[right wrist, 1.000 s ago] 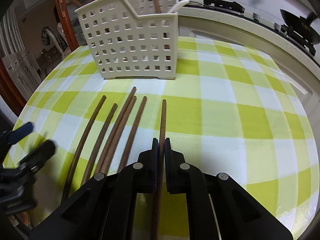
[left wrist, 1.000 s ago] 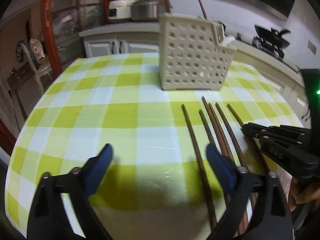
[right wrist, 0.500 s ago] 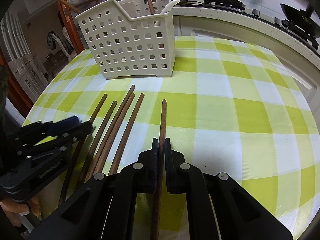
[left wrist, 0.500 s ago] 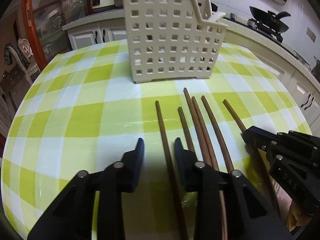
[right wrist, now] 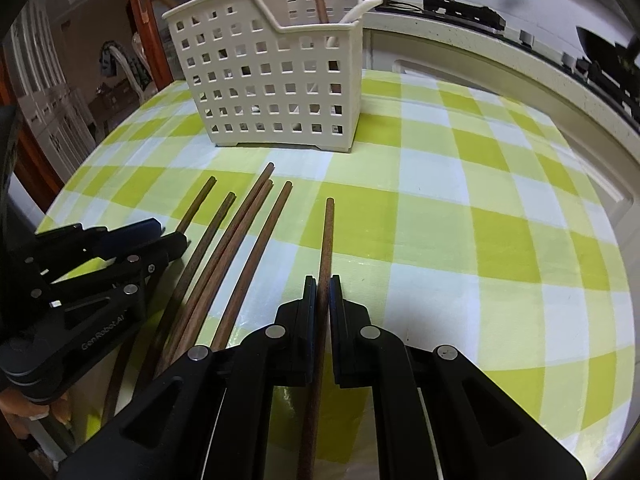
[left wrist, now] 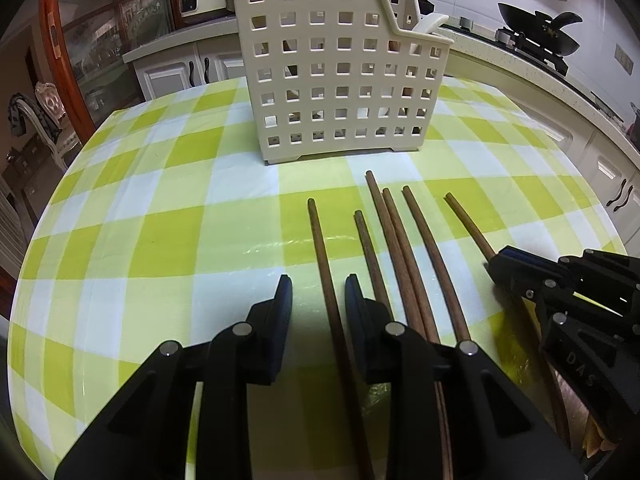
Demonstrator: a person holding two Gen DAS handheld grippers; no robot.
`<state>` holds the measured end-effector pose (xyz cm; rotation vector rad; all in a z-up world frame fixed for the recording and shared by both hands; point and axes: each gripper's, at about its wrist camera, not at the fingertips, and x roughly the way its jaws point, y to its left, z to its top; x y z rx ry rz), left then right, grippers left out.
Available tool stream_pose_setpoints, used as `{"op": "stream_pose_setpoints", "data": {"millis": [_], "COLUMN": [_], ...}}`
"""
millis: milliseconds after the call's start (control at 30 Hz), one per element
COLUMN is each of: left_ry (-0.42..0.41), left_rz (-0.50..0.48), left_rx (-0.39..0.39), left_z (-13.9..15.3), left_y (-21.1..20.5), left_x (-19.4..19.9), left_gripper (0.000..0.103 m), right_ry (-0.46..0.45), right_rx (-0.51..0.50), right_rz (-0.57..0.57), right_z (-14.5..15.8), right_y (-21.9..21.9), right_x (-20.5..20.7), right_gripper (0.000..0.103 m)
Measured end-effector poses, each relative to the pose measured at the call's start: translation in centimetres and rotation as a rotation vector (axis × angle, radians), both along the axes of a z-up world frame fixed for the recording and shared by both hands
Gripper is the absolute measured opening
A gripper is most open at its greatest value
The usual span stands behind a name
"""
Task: Organize utensils
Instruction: 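Close the left tool on another brown chopstick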
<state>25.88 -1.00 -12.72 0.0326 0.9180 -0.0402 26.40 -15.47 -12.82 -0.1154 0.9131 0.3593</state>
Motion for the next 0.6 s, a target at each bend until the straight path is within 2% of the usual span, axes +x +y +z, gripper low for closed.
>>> {"op": "stream_pose_setpoints", "data": {"millis": [200,233,267,300,467,600], "left_ry": [-0.001,-0.005,-0.009,-0.012,-0.014,-0.042], "left_rz": [-0.02,-0.019,-0.016,-0.013,-0.014,-0.016], "left_rx": [0.006,0.007,0.01,0.0,-0.045,-0.051], "left_z": [0.0,0.0,0.0,0.0,0.1,0.8], "left_y": [0.2,0.3,0.4,0.7,1.2,1.2], "left_x": [0.0,0.0,-0.1,-0.1,-0.2,-0.8], "left_gripper": [0.026,0.023,0.01,0.007,0.006,0.006], "right_ry": [-0.018,-0.02,-0.023,-0.025,-0.039,-0.061], "right_rx": [-0.046,-0.045,-0.037,-0.026,0.006,0.025], "right_rz": [0.03,0.032,0.03,0.027,0.019,0.017], "right_z": [0.0,-0.1,-0.1,-0.1,0.2,1.0], "right_y": [0.6,0.5,0.4,0.3,-0.1,-0.4], "right_x": [0.3,0.3,0.3,0.2,0.1,0.0], "right_gripper": [0.007,0.007,0.007,0.006,0.006,0.006]}}
